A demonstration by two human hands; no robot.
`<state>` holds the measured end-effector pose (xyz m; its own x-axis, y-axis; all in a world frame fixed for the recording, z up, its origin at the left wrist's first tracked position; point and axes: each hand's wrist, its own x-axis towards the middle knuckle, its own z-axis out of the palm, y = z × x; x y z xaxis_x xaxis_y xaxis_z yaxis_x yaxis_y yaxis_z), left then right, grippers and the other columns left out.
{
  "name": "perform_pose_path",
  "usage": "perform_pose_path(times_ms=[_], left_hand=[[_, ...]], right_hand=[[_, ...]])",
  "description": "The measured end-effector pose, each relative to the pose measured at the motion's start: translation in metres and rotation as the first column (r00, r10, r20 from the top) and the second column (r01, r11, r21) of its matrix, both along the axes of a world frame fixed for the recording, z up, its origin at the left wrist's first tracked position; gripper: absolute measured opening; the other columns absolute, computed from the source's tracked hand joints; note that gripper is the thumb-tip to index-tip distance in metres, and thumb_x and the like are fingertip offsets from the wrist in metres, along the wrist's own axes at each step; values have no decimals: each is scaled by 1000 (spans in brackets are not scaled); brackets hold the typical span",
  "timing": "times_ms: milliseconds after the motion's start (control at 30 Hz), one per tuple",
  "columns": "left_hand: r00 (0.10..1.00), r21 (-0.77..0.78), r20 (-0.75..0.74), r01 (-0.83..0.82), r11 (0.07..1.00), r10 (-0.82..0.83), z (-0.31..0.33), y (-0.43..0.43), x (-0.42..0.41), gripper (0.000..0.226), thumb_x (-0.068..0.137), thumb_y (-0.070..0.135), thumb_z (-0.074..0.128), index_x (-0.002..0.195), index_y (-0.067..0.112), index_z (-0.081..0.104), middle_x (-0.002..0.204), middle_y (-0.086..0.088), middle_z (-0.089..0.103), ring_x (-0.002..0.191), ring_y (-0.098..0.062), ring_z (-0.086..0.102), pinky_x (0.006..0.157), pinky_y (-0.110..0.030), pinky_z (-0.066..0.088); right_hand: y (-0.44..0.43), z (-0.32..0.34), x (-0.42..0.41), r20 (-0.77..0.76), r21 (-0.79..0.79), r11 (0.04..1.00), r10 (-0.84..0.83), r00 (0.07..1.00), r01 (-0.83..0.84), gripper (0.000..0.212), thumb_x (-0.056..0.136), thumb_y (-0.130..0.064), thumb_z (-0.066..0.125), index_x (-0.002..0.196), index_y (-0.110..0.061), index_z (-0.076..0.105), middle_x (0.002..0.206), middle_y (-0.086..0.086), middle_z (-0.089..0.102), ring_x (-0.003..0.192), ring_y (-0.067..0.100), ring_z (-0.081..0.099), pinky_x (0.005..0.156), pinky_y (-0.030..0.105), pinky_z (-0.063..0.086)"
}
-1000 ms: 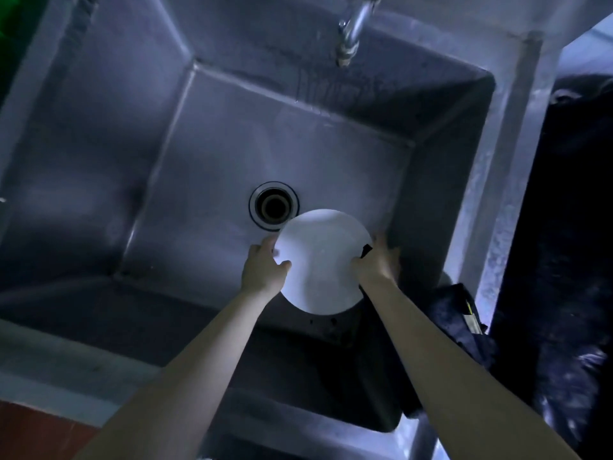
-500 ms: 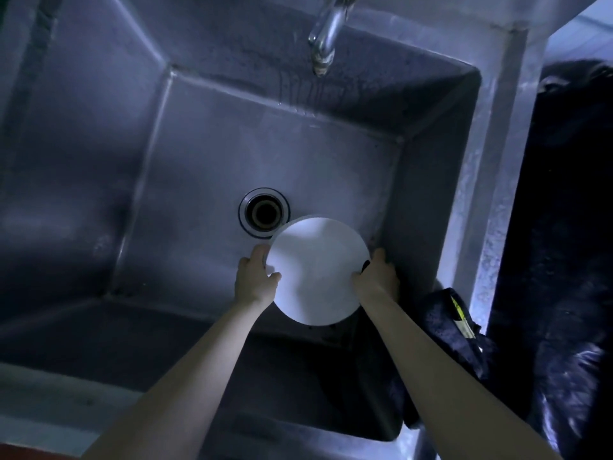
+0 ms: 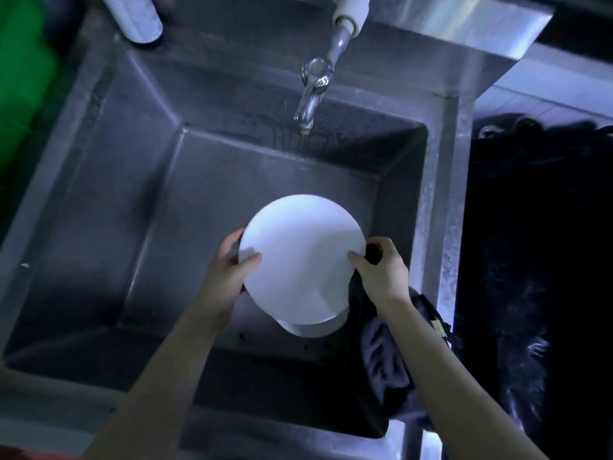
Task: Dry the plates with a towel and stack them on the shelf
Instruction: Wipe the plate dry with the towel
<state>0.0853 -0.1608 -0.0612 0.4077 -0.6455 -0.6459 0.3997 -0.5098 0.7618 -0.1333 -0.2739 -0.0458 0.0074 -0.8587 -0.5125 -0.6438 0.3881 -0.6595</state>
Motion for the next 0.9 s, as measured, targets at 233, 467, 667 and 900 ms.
perform_pose_path(times_ms=[233, 467, 667, 900], left_hand=[[993, -310, -102, -86, 947, 57, 76, -12, -23, 35, 107, 16, 46, 141, 21, 50, 133, -2, 66, 120, -22, 65, 91, -40, 58], [975, -313, -56, -223, 923, 216, 129, -12, -39, 27, 108, 27, 42, 125, 26, 63, 114, 9, 74, 103, -13, 70, 72, -31, 57], [974, -338, -40, -224, 914, 224, 164, -6, -52, 27, 101, 29, 40, 100, 33, 67, 86, 12, 71, 66, -9, 65, 49, -23, 45], [968, -437, -107, -252, 864, 228, 202, -6, -63, 31, 99, 30, 44, 116, 39, 68, 109, 11, 75, 86, -15, 74, 60, -31, 56]], right_hand=[[0, 80, -5, 140, -97, 991, -77, 987, 91, 20, 89, -32, 68, 105, -27, 58, 90, -15, 62, 84, 6, 60, 59, 19, 44], [4, 153, -27, 201, -222, 968, -75, 977, 120, 24, 84, -40, 72, 101, -23, 70, 93, -3, 72, 94, 20, 68, 88, 43, 55], [-14, 235, -19, 290, -489, 858, -9, 957, 157, 27, 83, -32, 75, 106, -21, 68, 96, -2, 70, 95, 16, 66, 90, 39, 53], [4, 293, 41, 258, -600, 754, 499, 827, -268, 64, 85, -20, 74, 142, -23, 44, 124, 2, 57, 115, 11, 57, 104, 26, 42]])
